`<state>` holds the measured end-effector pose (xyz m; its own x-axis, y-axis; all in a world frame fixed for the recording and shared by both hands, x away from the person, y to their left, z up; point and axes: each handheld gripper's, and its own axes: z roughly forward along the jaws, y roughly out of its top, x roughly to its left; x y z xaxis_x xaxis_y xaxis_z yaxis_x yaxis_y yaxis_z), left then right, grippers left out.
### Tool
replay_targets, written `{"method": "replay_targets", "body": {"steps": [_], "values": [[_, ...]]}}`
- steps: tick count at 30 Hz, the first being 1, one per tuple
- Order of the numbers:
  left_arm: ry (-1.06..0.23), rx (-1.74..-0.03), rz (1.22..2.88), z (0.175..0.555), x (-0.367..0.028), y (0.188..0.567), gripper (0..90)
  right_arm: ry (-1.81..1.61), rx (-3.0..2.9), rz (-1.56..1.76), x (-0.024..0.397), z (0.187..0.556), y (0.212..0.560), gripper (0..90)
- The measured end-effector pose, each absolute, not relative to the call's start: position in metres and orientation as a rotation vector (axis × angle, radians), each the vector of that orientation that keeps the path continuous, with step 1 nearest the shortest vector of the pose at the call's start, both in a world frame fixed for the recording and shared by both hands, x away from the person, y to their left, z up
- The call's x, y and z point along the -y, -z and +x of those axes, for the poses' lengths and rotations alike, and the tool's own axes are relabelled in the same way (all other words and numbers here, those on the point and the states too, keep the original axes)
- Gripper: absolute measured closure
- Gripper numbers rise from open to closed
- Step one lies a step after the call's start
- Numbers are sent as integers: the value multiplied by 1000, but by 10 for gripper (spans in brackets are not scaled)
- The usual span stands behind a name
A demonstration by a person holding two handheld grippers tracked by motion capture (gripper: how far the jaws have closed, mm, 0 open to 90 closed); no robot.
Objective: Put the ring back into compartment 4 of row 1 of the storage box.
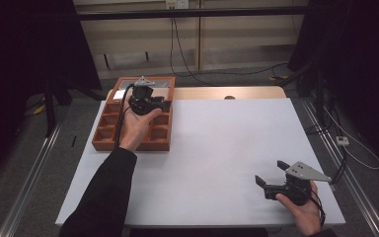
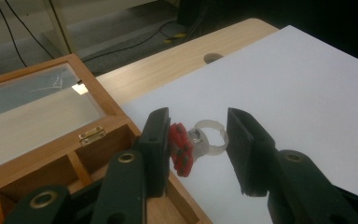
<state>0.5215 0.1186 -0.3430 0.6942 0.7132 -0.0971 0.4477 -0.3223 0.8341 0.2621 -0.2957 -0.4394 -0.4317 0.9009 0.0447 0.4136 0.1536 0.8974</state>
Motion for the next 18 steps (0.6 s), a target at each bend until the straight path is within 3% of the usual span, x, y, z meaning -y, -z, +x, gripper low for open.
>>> {"method": "replay_targets", "body": {"steps": [18], "values": [[-369,-956,1975,546,-118,360,610,-1242,-1922,1262,297,262,440,51]]}}
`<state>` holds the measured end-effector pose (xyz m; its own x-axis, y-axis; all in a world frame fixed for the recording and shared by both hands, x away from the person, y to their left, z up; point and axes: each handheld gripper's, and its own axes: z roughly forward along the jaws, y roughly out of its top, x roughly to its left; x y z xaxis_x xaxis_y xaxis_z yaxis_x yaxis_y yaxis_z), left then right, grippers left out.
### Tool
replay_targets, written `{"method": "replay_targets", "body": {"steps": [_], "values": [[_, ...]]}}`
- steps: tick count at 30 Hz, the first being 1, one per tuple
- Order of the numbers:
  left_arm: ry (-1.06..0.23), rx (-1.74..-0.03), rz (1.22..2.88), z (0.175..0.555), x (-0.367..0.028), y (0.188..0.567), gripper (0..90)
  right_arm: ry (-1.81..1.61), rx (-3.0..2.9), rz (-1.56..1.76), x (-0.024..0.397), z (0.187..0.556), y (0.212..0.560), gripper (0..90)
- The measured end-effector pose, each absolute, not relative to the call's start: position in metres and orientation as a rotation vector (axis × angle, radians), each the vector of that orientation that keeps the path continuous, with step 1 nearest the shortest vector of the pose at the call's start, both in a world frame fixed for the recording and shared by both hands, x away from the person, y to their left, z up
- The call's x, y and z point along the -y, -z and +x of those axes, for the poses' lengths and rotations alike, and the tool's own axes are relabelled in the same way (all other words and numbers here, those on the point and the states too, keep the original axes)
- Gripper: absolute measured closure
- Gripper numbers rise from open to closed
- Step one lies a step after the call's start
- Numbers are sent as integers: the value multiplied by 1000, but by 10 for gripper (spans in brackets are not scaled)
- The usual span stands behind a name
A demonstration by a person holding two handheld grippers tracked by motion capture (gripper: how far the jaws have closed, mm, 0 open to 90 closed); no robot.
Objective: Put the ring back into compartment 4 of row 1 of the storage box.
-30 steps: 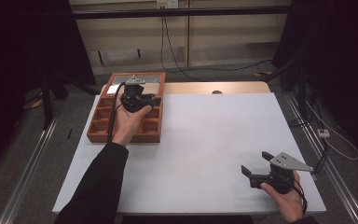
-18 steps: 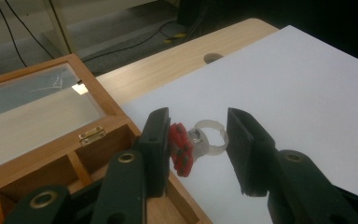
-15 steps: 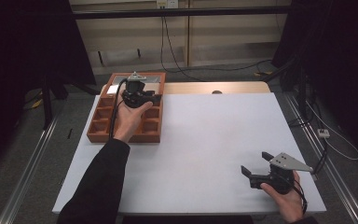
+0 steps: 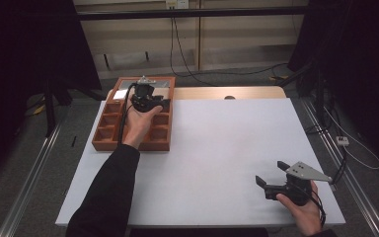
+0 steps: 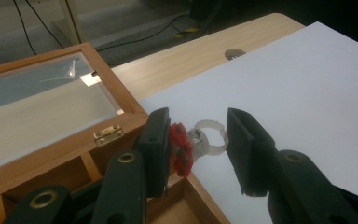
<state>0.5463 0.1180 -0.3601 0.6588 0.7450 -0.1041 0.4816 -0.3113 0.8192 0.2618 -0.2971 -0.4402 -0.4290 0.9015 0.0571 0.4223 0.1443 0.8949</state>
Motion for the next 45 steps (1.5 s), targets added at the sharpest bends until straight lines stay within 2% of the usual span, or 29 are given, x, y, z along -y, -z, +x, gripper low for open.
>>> {"method": "replay_targets", "body": {"steps": [19,39,45], "values": [[-418,-980,1980,564,-125,364,609,-1237,-1924,1255,297,262,440,50],[-358,-1030,2019,578,-126,391,607,-1231,-1923,1260,298,261,440,50],[-377,-1022,2047,579,-118,397,606,-1230,-1923,1264,298,261,441,50]]}}
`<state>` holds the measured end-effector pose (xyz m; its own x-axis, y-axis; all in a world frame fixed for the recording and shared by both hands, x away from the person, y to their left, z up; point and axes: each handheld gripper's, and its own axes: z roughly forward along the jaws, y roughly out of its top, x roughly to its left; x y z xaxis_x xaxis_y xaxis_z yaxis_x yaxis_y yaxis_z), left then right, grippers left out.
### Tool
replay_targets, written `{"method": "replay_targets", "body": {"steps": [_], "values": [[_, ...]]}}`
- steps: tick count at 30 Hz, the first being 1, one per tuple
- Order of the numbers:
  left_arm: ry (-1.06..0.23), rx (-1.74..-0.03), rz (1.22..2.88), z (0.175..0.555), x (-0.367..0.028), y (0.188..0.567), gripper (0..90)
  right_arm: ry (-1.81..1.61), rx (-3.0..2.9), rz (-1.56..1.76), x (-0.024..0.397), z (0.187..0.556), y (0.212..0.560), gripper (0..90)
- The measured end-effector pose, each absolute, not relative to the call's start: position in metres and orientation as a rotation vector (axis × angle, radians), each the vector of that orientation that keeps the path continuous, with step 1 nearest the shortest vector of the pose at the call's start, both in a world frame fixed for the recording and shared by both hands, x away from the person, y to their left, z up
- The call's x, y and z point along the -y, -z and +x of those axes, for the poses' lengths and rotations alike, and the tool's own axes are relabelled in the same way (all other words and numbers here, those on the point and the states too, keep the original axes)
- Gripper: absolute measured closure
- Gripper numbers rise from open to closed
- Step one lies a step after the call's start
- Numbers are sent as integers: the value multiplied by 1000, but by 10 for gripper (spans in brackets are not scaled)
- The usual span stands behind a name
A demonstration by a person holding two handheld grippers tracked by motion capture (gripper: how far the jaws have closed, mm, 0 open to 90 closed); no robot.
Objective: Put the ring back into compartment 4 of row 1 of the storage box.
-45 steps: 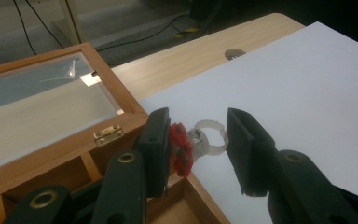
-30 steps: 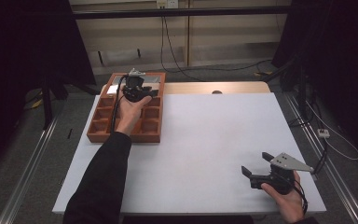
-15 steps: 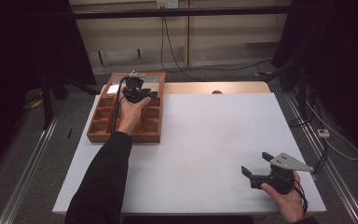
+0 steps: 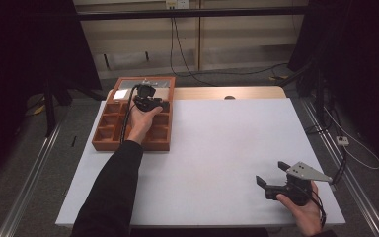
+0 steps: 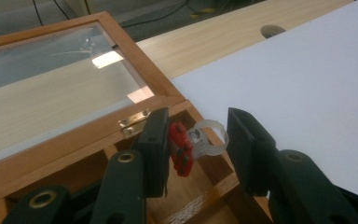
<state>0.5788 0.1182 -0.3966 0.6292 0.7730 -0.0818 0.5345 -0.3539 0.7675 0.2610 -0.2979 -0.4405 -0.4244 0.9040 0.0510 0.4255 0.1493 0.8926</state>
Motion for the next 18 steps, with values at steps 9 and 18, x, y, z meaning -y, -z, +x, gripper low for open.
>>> {"method": "replay_targets", "body": {"steps": [9,18], "values": [[-398,-1055,2052,581,-120,400,604,-1231,-1924,1269,298,261,441,50],[-400,-1069,2069,583,-119,410,603,-1230,-1925,1270,298,261,441,50]]}}
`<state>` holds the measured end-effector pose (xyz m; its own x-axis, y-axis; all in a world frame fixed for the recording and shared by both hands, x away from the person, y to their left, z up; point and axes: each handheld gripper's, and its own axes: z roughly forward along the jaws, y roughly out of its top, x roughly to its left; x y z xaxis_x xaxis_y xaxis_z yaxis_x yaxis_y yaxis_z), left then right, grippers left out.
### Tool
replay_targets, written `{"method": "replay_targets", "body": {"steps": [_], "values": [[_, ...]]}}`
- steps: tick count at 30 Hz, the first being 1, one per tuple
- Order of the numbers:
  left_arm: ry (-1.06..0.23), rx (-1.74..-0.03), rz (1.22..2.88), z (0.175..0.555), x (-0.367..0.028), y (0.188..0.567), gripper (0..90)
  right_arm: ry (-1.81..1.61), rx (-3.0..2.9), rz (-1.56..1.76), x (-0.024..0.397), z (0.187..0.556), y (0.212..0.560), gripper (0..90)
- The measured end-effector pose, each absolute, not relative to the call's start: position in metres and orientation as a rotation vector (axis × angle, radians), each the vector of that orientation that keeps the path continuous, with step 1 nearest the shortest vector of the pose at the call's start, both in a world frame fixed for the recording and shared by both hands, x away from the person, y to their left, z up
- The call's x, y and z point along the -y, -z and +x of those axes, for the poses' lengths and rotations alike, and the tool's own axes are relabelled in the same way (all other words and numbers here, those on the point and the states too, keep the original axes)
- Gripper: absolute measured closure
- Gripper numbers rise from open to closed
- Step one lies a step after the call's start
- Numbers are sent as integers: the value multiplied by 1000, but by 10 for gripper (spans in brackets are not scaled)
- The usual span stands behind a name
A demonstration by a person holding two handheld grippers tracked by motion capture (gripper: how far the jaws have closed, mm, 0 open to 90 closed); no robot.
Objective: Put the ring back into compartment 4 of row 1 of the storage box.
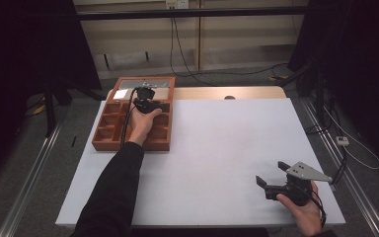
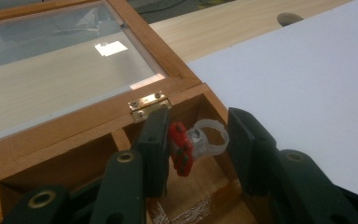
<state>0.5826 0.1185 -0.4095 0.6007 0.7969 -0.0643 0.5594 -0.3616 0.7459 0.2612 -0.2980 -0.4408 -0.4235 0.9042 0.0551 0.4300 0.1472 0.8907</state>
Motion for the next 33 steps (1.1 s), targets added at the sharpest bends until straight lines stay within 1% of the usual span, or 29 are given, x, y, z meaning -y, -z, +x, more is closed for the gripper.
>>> {"method": "replay_targets", "body": {"steps": [4,10,13,15,18,25,29,31,33], "values": [[-398,-1076,2080,582,-115,410,599,-1232,-1925,1265,298,261,441,50],[-395,-1104,2055,583,-119,410,588,-1233,-1923,1267,298,260,441,50],[-387,-1105,2040,583,-121,409,566,-1231,-1925,1264,298,260,441,50],[-391,-1106,2037,582,-122,408,525,-1231,-1926,1265,298,260,441,50],[-388,-1093,2041,581,-120,405,521,-1230,-1925,1264,298,260,441,50],[-373,-1083,2027,578,-120,403,425,-1230,-1922,1273,300,261,442,50],[-367,-1108,2008,577,-122,401,324,-1233,-1921,1274,301,260,442,50],[-348,-1127,1979,577,-123,399,251,-1236,-1916,1279,301,260,442,50],[-351,-1121,1978,575,-125,396,203,-1233,-1921,1270,300,260,442,50]]}}
